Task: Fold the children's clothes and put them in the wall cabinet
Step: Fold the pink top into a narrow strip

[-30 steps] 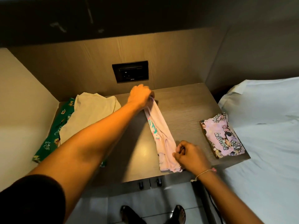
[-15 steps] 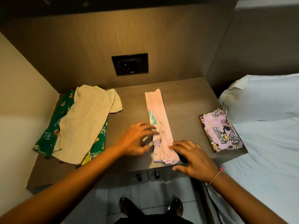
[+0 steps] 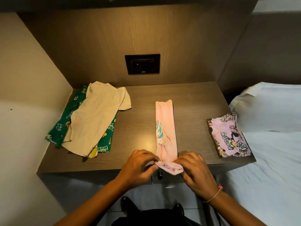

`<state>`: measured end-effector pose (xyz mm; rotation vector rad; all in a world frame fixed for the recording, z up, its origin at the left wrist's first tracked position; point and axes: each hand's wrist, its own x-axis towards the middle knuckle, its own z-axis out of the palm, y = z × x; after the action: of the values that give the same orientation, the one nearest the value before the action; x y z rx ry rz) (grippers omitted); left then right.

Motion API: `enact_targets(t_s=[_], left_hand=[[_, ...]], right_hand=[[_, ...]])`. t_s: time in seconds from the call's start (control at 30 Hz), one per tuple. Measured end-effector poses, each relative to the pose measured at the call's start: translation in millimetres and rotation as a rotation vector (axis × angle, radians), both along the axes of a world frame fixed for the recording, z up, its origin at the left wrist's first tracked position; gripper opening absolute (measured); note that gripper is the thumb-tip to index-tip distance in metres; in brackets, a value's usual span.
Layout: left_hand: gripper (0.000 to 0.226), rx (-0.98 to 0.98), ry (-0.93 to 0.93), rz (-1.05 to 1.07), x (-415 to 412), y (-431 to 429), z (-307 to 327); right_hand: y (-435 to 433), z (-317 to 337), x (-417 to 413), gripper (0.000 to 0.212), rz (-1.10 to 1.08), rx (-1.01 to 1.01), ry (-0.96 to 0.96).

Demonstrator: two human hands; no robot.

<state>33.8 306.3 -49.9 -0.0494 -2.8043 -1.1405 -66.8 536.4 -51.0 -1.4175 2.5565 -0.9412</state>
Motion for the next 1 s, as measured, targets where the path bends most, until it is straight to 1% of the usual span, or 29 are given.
enact_targets(t_s=[0.07, 0.1, 0.17, 0.2, 0.27, 0.3, 0.4, 0.47, 0.57, 0.6, 0.67, 0.7, 0.77, 0.8, 0.83, 0.9, 1.0], left_hand=[[0.015, 0.333, -0.117, 0.062, 2, 0, 20], [0.015, 0.45, -0.145, 0.087, -1, -2, 32], [0.013, 0.532, -0.131, 0.127, -13, -9, 52], [0.011, 0.561, -0.133, 0.149, -23, -14, 62], [0.009, 0.636, -0.198, 0.211, -48, -23, 75], [0.011, 0.646, -0.242, 0.244, -64, -28, 79], [0.014, 0.573, -0.338, 0.333, -112, -39, 73], [0.017, 0.514, -0.393, 0.379, -141, -43, 60], [0.021, 0.45, -0.462, 0.448, -169, -47, 39], [0.023, 0.376, -0.455, 0.493, -172, -47, 34], [0.027, 0.168, -0.401, 0.6, -169, -49, 22], [0.03, 0.109, -0.4, 0.626, -164, -48, 16], [0.035, 0.07, -0.475, 0.612, -152, -43, 7], [0.037, 0.06, -0.517, 0.587, -148, -39, 3], [0.036, 0.049, -0.536, 0.568, -147, -35, 1], [0.029, 0.057, -0.535, 0.572, -150, -30, 2], [0.024, 0.115, -0.563, 0.596, -159, -24, 10]], right_hand=[[-2, 21, 1, 0.016, -0.05, -0.118, -0.131], [-5, 32, -1, 0.02, -0.089, -0.168, -0.163], [-13, 54, -11, 0.028, -0.176, -0.226, -0.192], [-20, 63, -18, 0.028, -0.23, -0.233, -0.212], [-36, 75, -37, 0.024, -0.322, -0.181, -0.263], [-44, 78, -50, 0.026, -0.355, -0.126, -0.281], [-69, 71, -95, 0.031, -0.439, 0.036, -0.361], [-83, 58, -121, 0.03, -0.474, 0.086, -0.438], [-100, 37, -143, 0.026, -0.548, 0.155, -0.481], [-103, 33, -146, 0.03, -0.589, 0.178, -0.47], [-99, 27, -143, 0.044, -0.684, 0.198, -0.381], [-94, 24, -139, 0.048, -0.726, 0.184, -0.353], [-85, 16, -125, 0.053, -0.755, 0.144, -0.422], [-83, 13, -117, 0.053, -0.736, 0.169, -0.469], [-84, 10, -108, 0.052, -0.706, 0.226, -0.485], [-91, 8, -97, 0.045, -0.681, 0.312, -0.453], [-104, 9, -94, 0.039, -0.715, 0.326, -0.479]])
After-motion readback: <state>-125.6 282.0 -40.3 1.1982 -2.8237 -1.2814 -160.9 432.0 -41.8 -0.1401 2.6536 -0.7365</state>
